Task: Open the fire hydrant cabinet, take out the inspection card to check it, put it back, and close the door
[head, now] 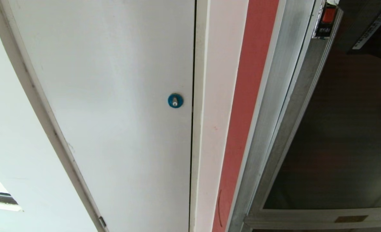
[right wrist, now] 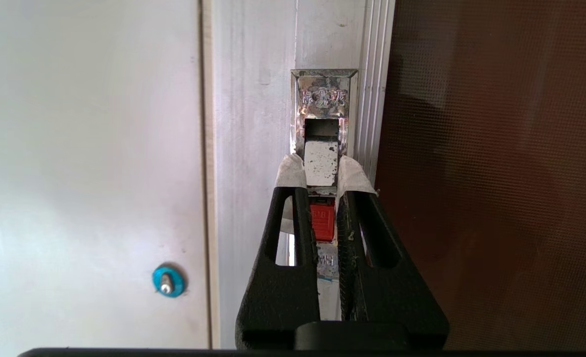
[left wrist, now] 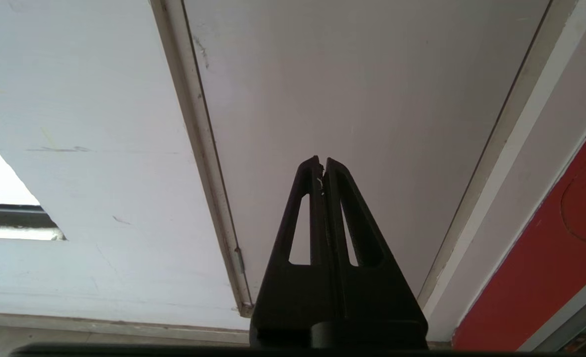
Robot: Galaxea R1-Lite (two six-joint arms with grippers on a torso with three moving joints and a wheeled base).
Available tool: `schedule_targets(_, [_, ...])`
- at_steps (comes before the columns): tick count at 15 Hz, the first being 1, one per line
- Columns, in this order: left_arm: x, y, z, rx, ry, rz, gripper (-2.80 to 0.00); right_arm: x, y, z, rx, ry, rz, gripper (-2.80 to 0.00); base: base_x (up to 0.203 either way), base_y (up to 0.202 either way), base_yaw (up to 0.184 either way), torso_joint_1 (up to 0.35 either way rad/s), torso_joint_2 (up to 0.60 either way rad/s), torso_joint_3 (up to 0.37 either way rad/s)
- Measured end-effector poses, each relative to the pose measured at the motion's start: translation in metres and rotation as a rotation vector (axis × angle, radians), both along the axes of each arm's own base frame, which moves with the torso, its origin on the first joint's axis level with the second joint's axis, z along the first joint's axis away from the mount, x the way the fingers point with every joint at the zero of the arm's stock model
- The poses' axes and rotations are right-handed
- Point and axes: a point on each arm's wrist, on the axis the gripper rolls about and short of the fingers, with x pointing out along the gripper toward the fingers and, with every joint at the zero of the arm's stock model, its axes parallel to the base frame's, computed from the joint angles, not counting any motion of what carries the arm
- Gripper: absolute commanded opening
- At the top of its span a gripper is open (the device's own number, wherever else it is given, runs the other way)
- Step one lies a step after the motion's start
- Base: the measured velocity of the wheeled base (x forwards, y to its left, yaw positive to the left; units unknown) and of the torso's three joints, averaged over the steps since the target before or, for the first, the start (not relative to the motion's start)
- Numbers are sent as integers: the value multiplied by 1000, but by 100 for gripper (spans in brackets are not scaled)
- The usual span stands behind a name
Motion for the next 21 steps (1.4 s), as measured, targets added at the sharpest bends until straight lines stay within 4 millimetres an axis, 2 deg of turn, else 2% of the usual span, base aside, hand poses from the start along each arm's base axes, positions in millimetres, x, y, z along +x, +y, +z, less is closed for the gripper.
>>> schedule_targets(9, [0, 0, 0, 0, 0, 0, -280, -23, -20, -4, 11, -14, 29, -280, 0, 0, 0, 0, 0, 0])
schedule_targets(21, [0, 0, 0, 0, 0, 0, -280, -26, -23, -9, 4, -7, 28, -280, 0, 0, 0, 0, 0, 0])
